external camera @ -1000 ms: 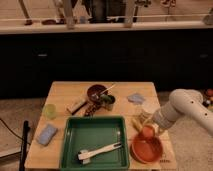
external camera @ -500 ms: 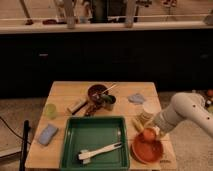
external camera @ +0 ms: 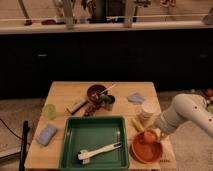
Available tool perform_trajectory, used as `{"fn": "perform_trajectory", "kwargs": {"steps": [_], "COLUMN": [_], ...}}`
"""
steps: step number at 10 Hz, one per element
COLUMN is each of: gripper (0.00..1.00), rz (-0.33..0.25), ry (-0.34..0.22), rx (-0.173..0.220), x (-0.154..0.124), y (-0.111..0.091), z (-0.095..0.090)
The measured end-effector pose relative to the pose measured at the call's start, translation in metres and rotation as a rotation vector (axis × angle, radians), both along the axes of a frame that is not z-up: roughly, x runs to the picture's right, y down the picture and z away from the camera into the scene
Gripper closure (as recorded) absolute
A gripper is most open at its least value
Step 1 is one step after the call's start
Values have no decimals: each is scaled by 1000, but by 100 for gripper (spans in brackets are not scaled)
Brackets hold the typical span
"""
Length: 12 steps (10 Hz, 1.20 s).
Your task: Place apple in red bowl
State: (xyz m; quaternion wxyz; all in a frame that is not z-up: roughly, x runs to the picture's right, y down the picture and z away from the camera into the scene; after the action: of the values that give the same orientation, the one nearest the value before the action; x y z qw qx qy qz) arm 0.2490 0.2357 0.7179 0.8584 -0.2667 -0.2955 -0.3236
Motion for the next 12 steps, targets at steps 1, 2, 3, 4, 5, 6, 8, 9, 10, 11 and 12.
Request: {"fn": "perform_trajectory", "kwargs": {"steps": [1, 2, 3, 4, 5, 6, 8, 9, 10, 11, 12], "gripper": [100, 100, 100, 100, 100, 100, 100, 100, 100, 97, 84], "rz": [-14, -30, -48, -70, -96, -119, -155, -182, -201, -216, -223], "ry": [-16, -35, -57, -81, -109, -129, -158, -175, -176, -175, -175], "rx": [-7, -16, -23, -31, -38, -47, -63, -79, -97, -112, -124], "x": [-3, -5, -7, -10, -14, -15, -18, -21, -19, -19, -19], "y": [1, 4, 5, 6, 8, 10, 12, 14, 16, 18, 19], "z": [-1, -4, -6, -7, -9, -11, -12, -11, -11, -10, -8]}}
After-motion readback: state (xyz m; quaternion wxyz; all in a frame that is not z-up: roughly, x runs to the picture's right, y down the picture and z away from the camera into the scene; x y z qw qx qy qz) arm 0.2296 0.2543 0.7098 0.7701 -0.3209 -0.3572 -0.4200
